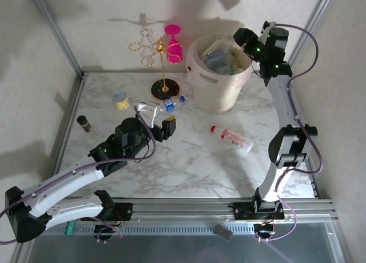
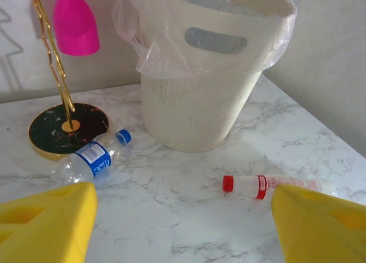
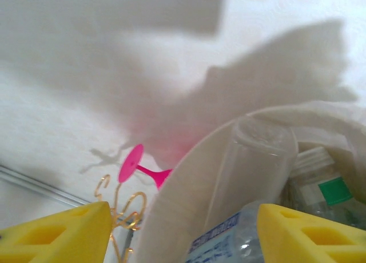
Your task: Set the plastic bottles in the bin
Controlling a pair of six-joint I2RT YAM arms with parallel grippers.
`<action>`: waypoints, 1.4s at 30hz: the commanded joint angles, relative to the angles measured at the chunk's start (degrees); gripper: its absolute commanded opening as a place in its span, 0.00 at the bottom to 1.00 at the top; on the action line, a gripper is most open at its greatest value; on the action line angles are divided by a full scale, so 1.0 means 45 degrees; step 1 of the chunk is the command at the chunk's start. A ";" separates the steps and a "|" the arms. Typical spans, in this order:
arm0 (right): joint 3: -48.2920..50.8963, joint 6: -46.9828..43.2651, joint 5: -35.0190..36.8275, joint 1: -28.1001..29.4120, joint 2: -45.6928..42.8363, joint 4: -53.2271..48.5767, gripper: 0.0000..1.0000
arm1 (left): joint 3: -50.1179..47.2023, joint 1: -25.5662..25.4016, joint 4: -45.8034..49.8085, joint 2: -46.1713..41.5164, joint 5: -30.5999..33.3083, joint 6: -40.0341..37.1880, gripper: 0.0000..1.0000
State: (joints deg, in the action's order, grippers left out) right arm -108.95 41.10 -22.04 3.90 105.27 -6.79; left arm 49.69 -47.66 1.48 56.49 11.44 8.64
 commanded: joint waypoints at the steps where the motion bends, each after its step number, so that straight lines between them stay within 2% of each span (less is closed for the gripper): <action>1: 0.0822 -0.0740 0.0322 0.0123 -0.1167 0.0004 0.61 | 0.0035 -0.0068 -0.0103 -0.0103 0.0519 0.0363 0.79; 6: 0.3150 -0.1555 0.1084 0.0414 -0.3130 -0.0244 0.49 | 0.0794 -0.0057 0.0645 0.0241 0.0664 0.0914 0.78; 12: 0.6938 -0.1219 0.2138 0.0670 -0.6093 -0.0372 0.46 | 0.1708 0.0063 0.1931 0.0941 0.0073 0.2807 0.78; 15: 0.8288 -0.0192 0.3625 0.0684 -0.7311 -0.1493 0.50 | 0.1589 0.0156 0.2175 0.1190 -0.0256 0.3545 0.78; 20: 0.9835 0.3229 0.5749 0.0715 -0.8634 -0.3863 0.51 | 0.1363 0.0395 0.2434 0.1695 -0.0182 0.3907 0.80; 22: 1.0356 0.4731 0.5730 0.0711 -0.8788 -0.4786 0.50 | 0.1299 0.0472 0.2399 0.1900 -0.0145 0.3948 0.80; 25: 1.1401 0.6102 0.4825 0.0777 -0.9035 -0.4733 0.52 | 0.1263 0.0529 0.2387 0.2121 0.0026 0.3849 0.80; 30: 1.2883 0.8430 0.4220 0.1014 -0.9135 -0.4785 0.61 | 0.1302 0.0572 0.2533 0.2261 0.0219 0.3639 0.80; 37: 1.3631 0.9700 0.4567 0.1928 -0.8473 -0.4322 0.68 | 0.1243 0.0593 0.2658 0.2118 0.0382 0.3347 0.81; 41: 1.4105 1.0212 0.4353 0.2256 -0.8083 -0.3843 0.76 | 0.1078 0.0608 0.2619 0.1953 0.0674 0.3083 0.81; 42: 1.4249 1.0343 0.4362 0.2281 -0.8020 -0.3702 0.81 | 0.1049 0.0591 0.2592 0.1925 0.0733 0.3025 0.81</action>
State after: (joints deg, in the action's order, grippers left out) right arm -46.89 84.12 -2.00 13.50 68.27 -24.97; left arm 55.31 -45.52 12.56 66.41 12.29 23.94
